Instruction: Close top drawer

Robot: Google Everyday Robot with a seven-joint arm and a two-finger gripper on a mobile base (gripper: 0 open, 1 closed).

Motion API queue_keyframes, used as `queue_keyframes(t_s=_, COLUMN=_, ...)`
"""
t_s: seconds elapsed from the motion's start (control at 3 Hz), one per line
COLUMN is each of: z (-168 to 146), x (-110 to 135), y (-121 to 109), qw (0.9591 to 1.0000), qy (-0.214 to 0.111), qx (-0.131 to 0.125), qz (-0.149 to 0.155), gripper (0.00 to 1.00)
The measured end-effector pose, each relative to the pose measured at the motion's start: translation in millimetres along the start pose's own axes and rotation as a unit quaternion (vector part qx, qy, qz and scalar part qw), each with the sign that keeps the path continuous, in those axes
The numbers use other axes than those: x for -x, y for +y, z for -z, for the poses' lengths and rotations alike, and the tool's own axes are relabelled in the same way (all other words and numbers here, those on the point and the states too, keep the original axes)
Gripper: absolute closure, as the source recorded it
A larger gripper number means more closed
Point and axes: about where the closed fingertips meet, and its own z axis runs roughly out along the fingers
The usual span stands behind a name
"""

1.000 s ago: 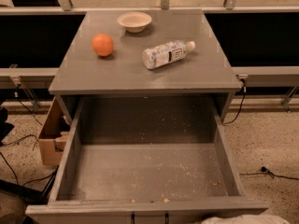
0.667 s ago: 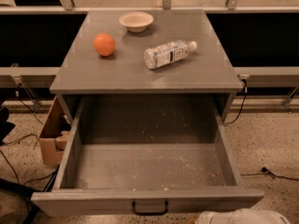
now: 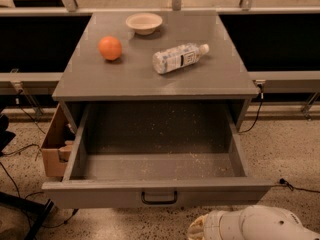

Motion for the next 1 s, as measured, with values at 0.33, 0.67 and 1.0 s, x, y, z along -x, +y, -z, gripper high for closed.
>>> queue_keyframes(t_s=0.33, z=-14, x=16, y=-35, qw=0.9997, qy=-0.012, qx=0.008, qz=0.018, gripper=1.00)
queue_keyframes(t_s=0.67, z=-22, x=29, y=-61, qw=0.9994, qy=-0.016, qx=0.013, qz=0.028, gripper=1.00)
queue_keyframes(t_s=1.0, z=-41, x=71, y=-116, qw=0.9979, qy=-0.025, qx=0.019, qz=0.057, gripper=1.00)
